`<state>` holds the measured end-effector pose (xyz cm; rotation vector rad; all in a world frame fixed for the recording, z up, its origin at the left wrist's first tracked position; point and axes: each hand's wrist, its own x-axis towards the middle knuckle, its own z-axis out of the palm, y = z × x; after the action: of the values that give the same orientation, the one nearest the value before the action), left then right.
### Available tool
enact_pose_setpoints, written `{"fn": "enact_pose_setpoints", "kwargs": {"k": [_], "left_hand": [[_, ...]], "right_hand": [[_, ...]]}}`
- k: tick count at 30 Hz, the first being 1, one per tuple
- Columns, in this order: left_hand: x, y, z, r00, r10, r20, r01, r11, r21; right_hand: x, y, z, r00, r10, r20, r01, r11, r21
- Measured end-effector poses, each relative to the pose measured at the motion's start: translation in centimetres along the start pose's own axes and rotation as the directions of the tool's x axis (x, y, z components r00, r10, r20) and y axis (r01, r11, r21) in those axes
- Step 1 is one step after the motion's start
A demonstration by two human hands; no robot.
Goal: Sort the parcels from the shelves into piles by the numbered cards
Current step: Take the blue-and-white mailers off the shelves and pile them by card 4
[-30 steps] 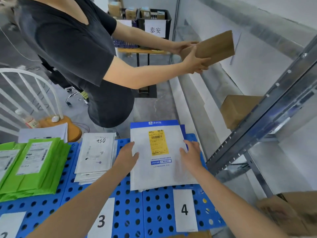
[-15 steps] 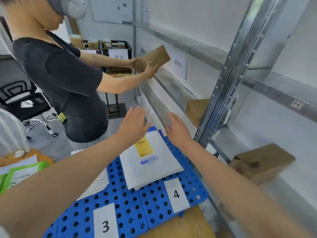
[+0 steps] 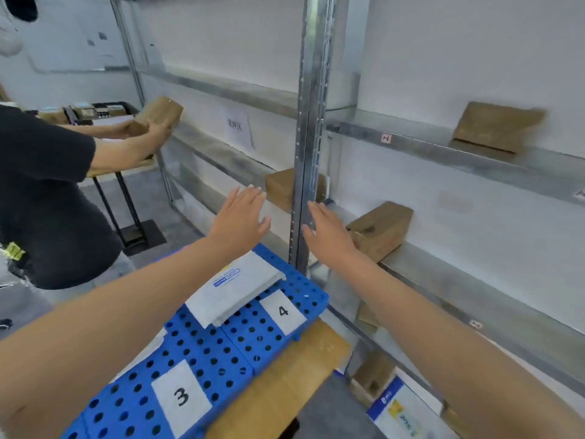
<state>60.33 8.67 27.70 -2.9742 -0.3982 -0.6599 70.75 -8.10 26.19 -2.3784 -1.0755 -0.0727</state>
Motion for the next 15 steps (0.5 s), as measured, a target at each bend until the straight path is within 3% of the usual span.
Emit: {"fn": "enact_pose_setpoints", "kwargs": {"k": [9, 15], "left_hand": [[-3.5, 11.2, -0.8, 0.990, 0.142, -0.001, -0.142, 0.988, -0.068], [-9.8, 21.2, -1.7, 0.963, 0.265, 0.052, -0.254, 0.954, -0.158]], "right_hand": [[-11.6, 5.9, -6.4, 0.974, 0.212, -0.084, -0.216, 0.976, -0.042], [-24.8, 9.4, -10.1, 0.930, 0.359, -0.083, -0.362, 0.931, -0.034]]}}
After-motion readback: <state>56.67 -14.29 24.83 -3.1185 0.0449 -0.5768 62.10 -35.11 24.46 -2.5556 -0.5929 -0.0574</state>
